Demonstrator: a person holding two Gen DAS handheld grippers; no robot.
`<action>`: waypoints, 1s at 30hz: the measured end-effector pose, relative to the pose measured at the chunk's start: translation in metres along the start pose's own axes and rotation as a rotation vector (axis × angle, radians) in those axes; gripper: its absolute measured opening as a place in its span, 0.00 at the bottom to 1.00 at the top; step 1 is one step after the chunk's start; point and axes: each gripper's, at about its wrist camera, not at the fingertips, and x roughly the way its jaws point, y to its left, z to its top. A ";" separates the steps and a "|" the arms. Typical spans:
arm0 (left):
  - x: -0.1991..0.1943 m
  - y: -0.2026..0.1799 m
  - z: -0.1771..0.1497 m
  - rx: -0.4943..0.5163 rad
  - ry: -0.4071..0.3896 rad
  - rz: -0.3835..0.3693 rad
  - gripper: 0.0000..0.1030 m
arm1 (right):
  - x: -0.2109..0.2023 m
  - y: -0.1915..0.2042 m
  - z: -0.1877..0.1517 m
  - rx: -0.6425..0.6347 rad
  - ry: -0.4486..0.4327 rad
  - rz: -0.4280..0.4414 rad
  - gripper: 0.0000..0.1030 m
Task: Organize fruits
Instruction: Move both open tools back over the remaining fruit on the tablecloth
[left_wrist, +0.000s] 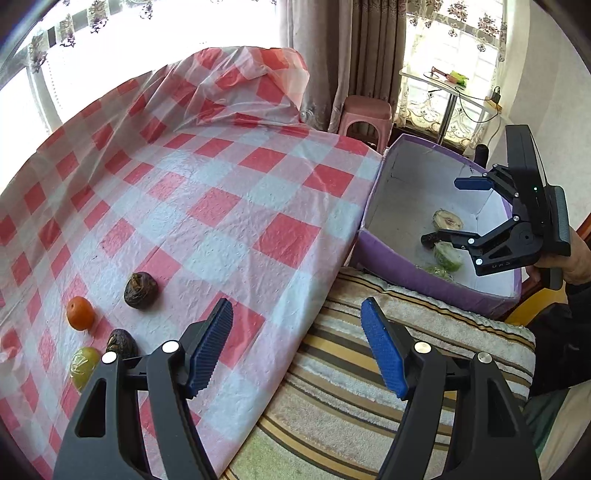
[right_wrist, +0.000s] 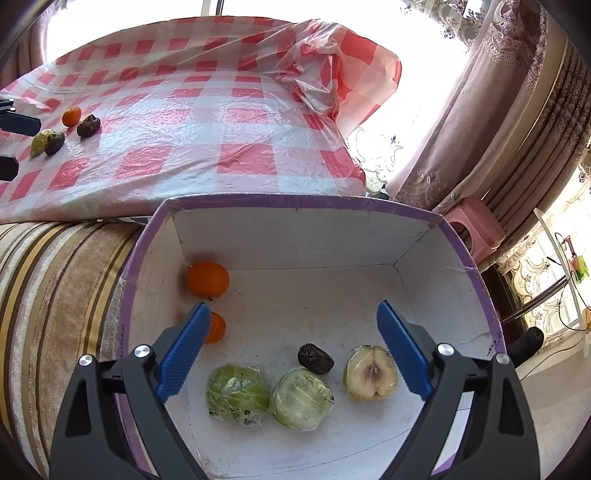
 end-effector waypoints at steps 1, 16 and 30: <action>-0.002 0.003 -0.004 -0.011 -0.004 0.003 0.68 | -0.001 0.003 0.002 -0.005 -0.003 0.005 0.91; -0.028 0.062 -0.058 -0.199 -0.047 0.106 0.68 | -0.029 0.073 0.031 0.029 -0.117 0.111 0.91; -0.108 0.112 -0.112 -0.453 -0.225 0.256 0.73 | -0.134 0.251 -0.002 -0.190 -0.431 -0.083 0.96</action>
